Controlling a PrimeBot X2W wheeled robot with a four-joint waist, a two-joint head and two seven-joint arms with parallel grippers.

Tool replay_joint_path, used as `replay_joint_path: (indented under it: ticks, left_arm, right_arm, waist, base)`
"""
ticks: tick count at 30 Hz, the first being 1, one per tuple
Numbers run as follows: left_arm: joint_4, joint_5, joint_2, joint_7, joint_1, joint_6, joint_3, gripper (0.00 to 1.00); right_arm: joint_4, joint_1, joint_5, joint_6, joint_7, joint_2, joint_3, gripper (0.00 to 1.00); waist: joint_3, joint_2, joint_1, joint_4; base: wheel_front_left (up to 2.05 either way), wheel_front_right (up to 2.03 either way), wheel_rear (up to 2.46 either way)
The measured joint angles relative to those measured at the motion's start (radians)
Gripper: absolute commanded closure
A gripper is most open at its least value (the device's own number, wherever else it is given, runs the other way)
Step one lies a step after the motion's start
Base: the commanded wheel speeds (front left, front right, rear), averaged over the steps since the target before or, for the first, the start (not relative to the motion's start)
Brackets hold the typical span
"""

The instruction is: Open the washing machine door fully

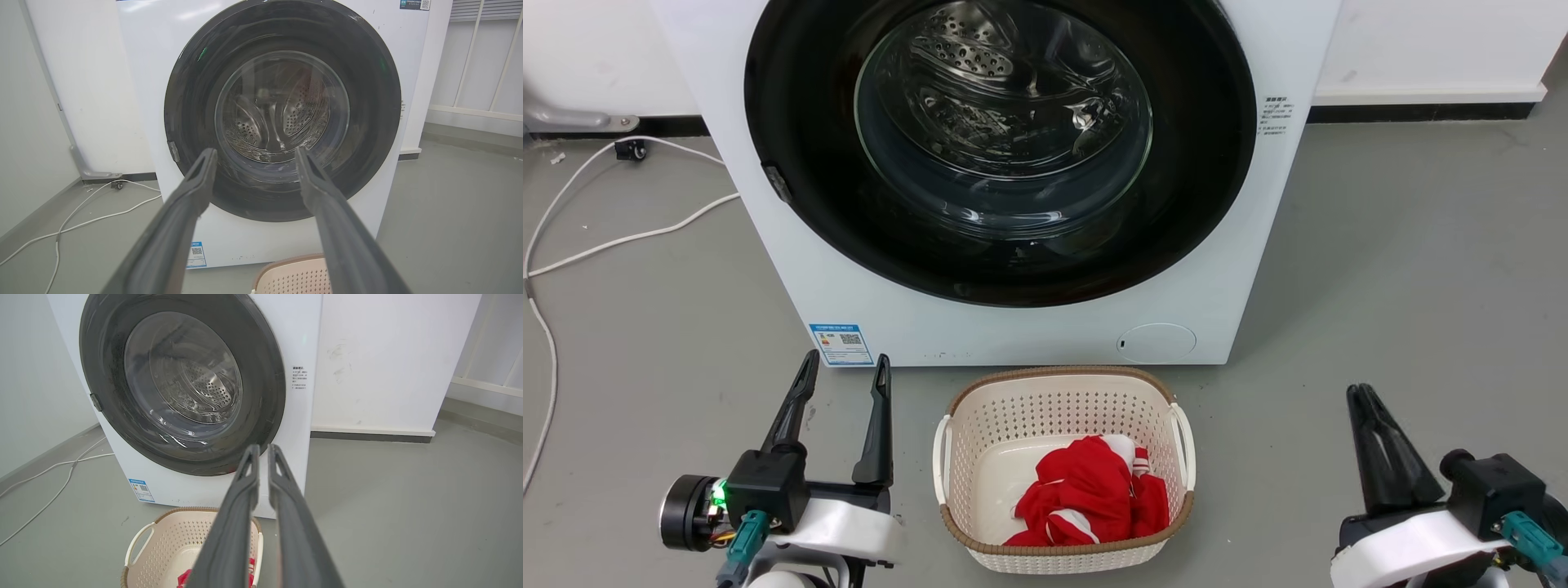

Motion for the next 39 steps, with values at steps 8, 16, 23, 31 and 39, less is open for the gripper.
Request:
replay_joint_path:
  ticks: [8, 16, 23, 31, 39]
  left_arm:
    - [0.001, 0.001, -0.002, 0.000, 0.000, 0.000, 0.004, 0.00]
    - [0.001, 0.000, -0.003, 0.000, 0.000, 0.000, 0.007, 0.00]
    - [-0.009, -0.007, -0.004, 0.000, -0.021, 0.001, 0.010, 0.00]
    - [-0.041, -0.008, -0.005, 0.000, -0.083, 0.006, 0.016, 0.00]
    - [-0.053, -0.005, -0.005, 0.000, -0.165, 0.003, 0.024, 0.00]
  right_arm:
    - [0.035, -0.001, 0.322, 0.000, -0.004, 0.000, 0.011, 1.00]
    - [0.117, -0.033, 0.836, 0.000, -0.029, 0.002, -0.002, 1.00]
    - [0.185, -0.150, 1.311, 0.000, -0.024, 0.002, -0.076, 1.00]
    - [0.265, -0.376, 1.536, 0.000, 0.065, -0.023, -0.176, 1.00]
    - [0.407, -0.668, 1.594, 0.000, 0.153, -0.150, -0.180, 1.00]
  waist:
    - [0.003, 0.0000, 0.0000, -0.002]
    - [0.006, -0.0001, 0.0000, -0.006]
    - [0.049, 0.0000, -0.0001, -0.011]
    - [0.142, 0.0000, 0.0000, -0.018]
    - [0.252, 0.0000, 0.0001, -0.018]
  base:
    - [0.00, 0.00, 0.00]
    - [0.00, 0.00, 0.00]
    - [0.00, 0.00, 0.00]
    - [0.00, 0.00, 0.00]
    - [0.00, 0.00, 0.00]
